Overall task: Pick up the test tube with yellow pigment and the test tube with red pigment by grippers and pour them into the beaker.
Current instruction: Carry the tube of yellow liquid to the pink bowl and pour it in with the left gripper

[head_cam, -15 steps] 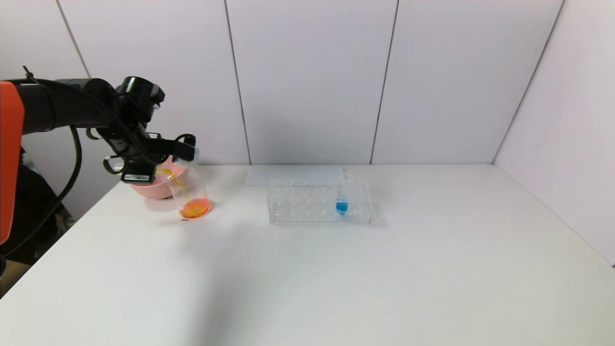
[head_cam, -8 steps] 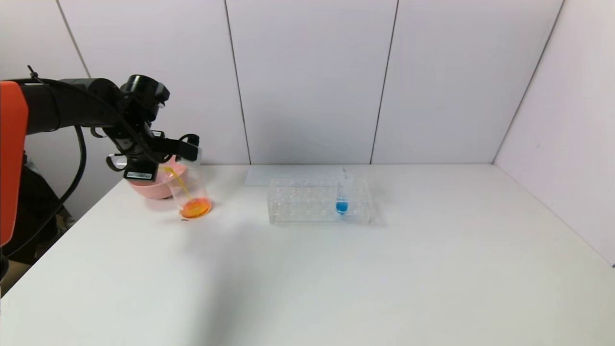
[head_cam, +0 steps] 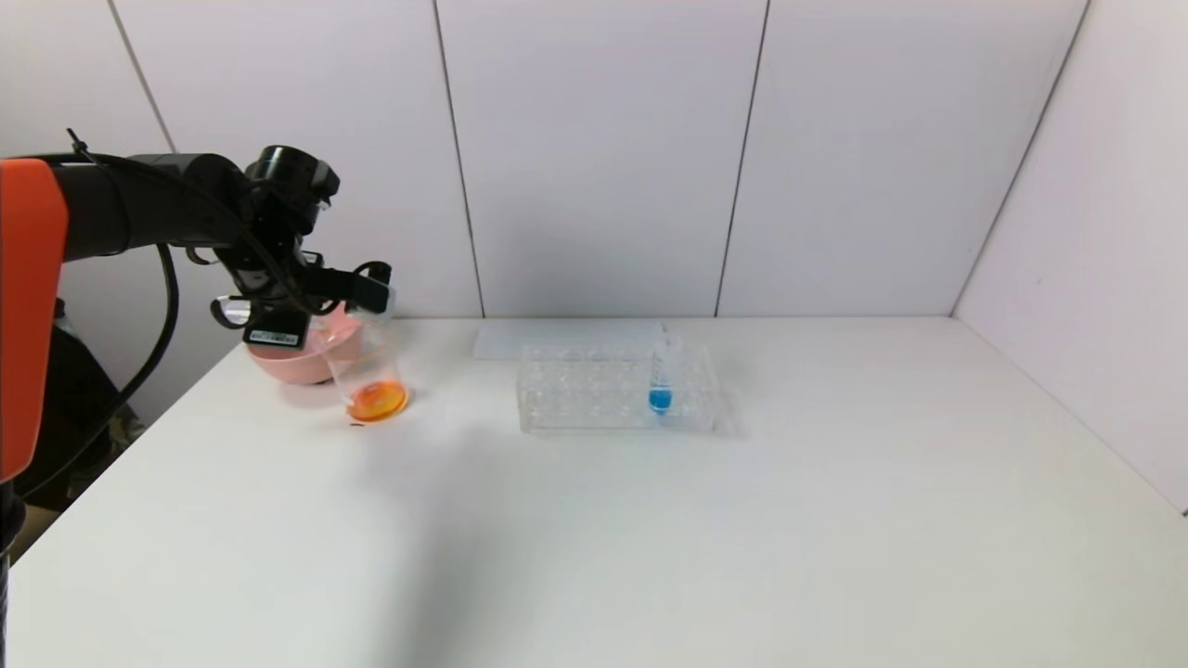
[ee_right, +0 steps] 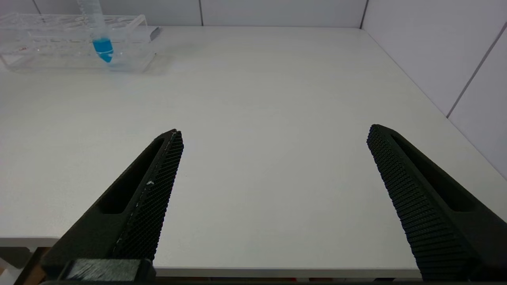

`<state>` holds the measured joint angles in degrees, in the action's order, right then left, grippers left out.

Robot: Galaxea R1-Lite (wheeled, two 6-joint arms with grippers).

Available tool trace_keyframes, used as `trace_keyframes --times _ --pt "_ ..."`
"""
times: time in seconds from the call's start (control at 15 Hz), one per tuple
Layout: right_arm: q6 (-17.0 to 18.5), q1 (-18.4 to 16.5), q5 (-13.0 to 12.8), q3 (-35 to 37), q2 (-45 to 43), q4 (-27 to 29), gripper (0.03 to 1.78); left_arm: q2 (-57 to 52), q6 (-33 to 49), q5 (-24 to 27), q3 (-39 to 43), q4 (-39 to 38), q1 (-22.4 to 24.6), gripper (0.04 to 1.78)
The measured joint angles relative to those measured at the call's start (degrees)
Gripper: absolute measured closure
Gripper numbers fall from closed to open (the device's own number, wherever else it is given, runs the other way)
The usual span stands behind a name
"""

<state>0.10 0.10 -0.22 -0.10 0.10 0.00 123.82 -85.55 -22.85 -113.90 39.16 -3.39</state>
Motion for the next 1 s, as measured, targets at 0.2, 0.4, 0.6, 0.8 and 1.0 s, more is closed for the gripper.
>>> trace_keyframes --times 0.2,0.4,0.6,0.8,1.0 --pt "0.0 0.0 0.0 0.0 0.0 0.0 0.11 0.0 0.0 -0.2 0.0 0.0 -0.1 1.35" --pt "0.0 0.0 0.0 0.0 0.0 0.0 0.11 0.0 -0.1 -0.6 0.0 0.0 -0.2 1.35" --pt "0.0 0.0 0.0 0.0 0.0 0.0 0.11 0.0 -0.1 -1.5 0.0 0.1 -0.3 1.35" --pt "0.0 0.0 0.0 0.0 0.0 0.0 0.11 -0.1 -0.2 -1.5 0.0 0.2 -0.4 1.35" --pt "0.0 0.0 0.0 0.0 0.0 0.0 0.11 -0.1 -0.2 -1.5 0.0 0.2 -0.4 1.35"
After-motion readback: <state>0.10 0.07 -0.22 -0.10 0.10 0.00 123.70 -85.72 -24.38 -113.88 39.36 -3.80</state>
